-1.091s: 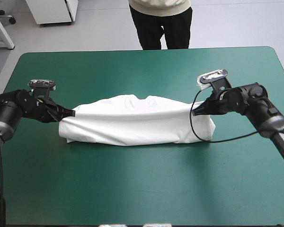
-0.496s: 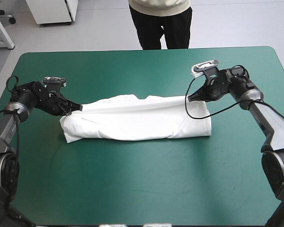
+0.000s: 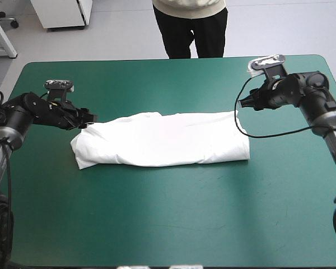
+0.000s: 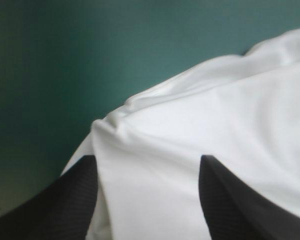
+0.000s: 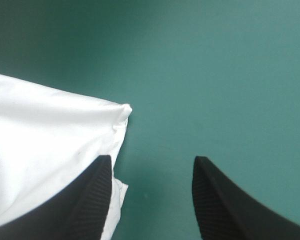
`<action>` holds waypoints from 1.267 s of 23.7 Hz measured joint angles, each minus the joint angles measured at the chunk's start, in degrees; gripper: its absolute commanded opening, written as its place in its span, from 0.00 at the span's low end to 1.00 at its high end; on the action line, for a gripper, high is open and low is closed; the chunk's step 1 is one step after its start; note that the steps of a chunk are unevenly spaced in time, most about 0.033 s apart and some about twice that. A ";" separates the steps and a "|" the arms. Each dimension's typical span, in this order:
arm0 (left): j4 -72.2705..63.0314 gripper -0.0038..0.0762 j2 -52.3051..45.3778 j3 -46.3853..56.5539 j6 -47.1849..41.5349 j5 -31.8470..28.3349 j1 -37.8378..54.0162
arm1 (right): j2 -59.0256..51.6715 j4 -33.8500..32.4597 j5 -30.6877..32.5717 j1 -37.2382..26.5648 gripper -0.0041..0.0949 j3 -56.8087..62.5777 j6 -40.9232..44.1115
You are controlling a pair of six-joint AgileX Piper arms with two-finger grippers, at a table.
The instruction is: Fold the cloth
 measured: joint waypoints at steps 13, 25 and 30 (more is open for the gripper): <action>-21.33 0.04 1.26 -0.06 11.68 -2.62 -22.15 | -25.49 -7.37 0.29 -0.04 0.02 21.29 6.80; -28.57 0.04 18.58 -0.06 16.81 -9.87 -24.93 | -15.21 31.75 0.54 -16.16 0.51 23.86 -18.10; -29.22 0.04 19.38 -0.06 16.86 -10.00 -24.93 | -7.31 38.78 3.37 -16.52 0.67 23.86 -23.37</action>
